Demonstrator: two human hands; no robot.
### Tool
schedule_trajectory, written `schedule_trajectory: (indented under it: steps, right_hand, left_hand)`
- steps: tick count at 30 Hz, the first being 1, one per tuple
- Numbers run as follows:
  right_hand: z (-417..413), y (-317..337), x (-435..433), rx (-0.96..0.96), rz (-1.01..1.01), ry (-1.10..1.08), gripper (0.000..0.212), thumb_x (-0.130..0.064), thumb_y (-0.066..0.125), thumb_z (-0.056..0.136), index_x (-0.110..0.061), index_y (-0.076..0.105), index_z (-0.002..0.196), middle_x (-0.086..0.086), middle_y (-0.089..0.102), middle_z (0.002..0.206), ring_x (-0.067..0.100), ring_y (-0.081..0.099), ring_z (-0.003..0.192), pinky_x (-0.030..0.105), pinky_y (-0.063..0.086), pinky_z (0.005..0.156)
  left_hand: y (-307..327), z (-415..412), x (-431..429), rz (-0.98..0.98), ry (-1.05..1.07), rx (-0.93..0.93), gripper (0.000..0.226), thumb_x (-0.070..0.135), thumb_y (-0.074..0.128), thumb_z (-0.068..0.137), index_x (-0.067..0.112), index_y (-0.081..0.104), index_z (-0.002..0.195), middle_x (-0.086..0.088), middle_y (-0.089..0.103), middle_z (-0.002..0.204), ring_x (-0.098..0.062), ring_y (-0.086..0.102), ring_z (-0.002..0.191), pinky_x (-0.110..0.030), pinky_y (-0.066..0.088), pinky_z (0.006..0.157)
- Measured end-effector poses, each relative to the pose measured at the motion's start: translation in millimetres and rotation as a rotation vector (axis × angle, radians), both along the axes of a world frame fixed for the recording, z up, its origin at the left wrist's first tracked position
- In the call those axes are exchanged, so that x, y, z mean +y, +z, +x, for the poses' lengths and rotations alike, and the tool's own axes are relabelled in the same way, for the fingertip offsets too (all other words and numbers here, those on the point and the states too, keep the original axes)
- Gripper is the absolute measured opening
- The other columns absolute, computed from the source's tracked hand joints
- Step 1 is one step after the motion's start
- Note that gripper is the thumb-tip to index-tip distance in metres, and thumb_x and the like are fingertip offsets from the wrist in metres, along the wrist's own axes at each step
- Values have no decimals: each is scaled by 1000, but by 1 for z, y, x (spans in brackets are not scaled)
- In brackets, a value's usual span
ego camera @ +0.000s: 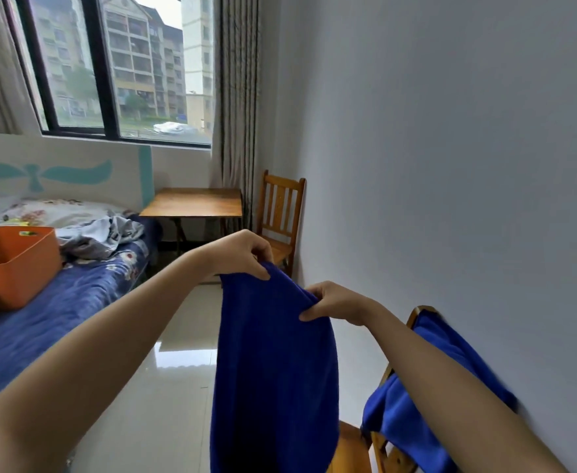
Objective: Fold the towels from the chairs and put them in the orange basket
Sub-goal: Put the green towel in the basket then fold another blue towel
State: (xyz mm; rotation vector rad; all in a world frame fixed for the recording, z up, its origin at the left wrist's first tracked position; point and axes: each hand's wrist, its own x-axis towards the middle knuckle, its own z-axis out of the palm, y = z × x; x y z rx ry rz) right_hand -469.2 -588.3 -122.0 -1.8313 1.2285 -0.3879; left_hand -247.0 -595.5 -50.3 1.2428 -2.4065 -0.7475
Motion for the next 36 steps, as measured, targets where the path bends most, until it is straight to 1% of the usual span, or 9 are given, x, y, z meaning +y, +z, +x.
schedule_trajectory:
  steps: [3,10,15,20,23,25,28,32,36]
  right_hand:
    - [-10,-3,4,13,33,-10,18,-12,65,83,-18,63,100,-2,65,100,15,62,94,26,53,81]
    - [-29,9,9,201,45,39,17,-8,63,85,-22,63,93,-7,65,93,8,63,85,19,52,72]
    - [-52,-1,8,227,71,-38,18,-6,65,82,-14,65,98,-3,66,97,13,62,91,21,51,80]
    - [-69,-3,4,180,55,-127,24,-6,66,81,-11,65,104,0,67,99,12,61,88,22,49,81]
    - [-76,0,5,268,5,-166,5,-6,62,82,-10,65,84,3,62,79,12,53,72,20,44,67]
    - [-78,1,3,336,-39,-219,12,-9,62,83,-15,60,73,-2,56,68,9,48,63,15,38,57]
    - [-81,-2,-2,368,-127,-296,16,-14,64,84,-14,58,69,-1,55,67,10,47,62,19,37,58]
    - [-88,0,-5,225,-272,-428,17,-12,66,83,-10,59,68,1,54,65,12,47,62,21,36,57]
    - [-94,14,-3,-279,-295,-610,9,-5,62,85,-5,61,77,7,63,74,18,58,72,17,51,60]
  left_hand:
    - [8,14,-2,63,12,15,17,1,60,82,18,61,79,-6,63,90,-15,59,84,-28,48,80]
    - [12,16,-9,214,16,85,14,1,57,85,12,62,78,-9,62,86,-19,58,81,-32,47,78]
    - [18,27,-19,139,88,146,16,1,57,85,11,61,73,-3,61,73,-12,54,68,-23,42,64]
    - [10,34,-30,17,104,45,16,3,59,83,14,62,72,-1,61,75,-11,54,72,-23,42,68]
    - [0,40,-38,-24,97,53,17,3,60,83,16,62,72,0,61,75,-10,55,70,-21,41,66]
    - [-6,43,-42,-55,96,74,17,3,61,83,16,63,72,-1,61,75,-11,55,70,-21,43,67]
    - [-14,48,-46,-109,105,89,14,3,62,83,14,64,74,1,60,72,-10,54,67,-19,42,65]
    - [-27,55,-51,-238,85,-107,17,5,61,82,21,60,76,7,57,71,-5,53,67,-14,37,61]
    - [-39,78,-61,-234,129,-264,22,3,62,79,24,56,74,11,54,69,-3,50,64,-13,34,57]
